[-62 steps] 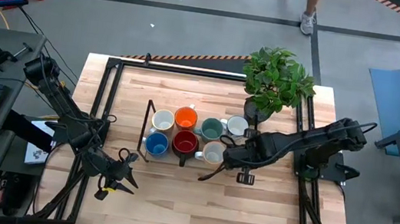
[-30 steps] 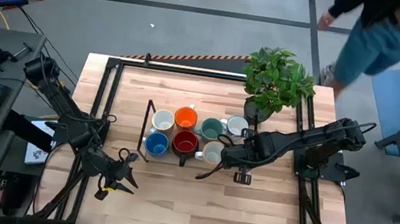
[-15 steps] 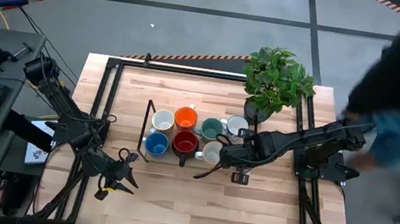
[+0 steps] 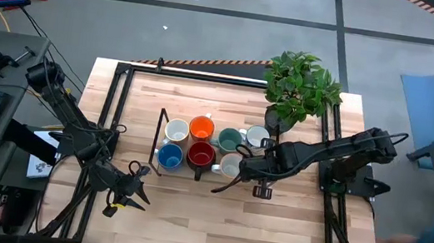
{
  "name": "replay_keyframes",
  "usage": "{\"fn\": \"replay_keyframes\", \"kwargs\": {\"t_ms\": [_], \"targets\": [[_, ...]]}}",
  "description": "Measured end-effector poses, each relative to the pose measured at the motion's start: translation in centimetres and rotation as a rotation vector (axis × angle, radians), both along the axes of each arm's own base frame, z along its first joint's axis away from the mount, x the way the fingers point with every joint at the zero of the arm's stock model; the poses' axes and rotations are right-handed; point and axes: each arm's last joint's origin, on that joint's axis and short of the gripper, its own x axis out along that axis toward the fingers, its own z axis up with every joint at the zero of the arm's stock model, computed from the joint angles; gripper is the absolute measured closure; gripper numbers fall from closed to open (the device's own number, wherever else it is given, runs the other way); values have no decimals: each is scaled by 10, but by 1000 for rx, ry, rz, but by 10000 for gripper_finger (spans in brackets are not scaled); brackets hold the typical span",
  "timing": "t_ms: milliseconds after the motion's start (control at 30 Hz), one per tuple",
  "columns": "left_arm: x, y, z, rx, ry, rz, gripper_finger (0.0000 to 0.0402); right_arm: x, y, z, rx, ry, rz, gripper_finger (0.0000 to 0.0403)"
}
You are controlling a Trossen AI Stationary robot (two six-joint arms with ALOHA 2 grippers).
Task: Place coffee mugs
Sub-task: Adjust the red and white patterned mug on the shelf
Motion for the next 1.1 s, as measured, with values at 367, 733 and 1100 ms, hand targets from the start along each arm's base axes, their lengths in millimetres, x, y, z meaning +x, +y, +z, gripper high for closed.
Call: {"fn": "replay_keyframes", "kwargs": {"t_ms": [367,733,1100], "targets": [[0,0,0,0,0,0,307,3,-3,0,30,-13,-9,380],[0,0,0,0,0,0,307,15,1,-20,24,57,21,380],[0,0,0,0,0,0,307,17,-3,-19,-23,33,28,380]]}}
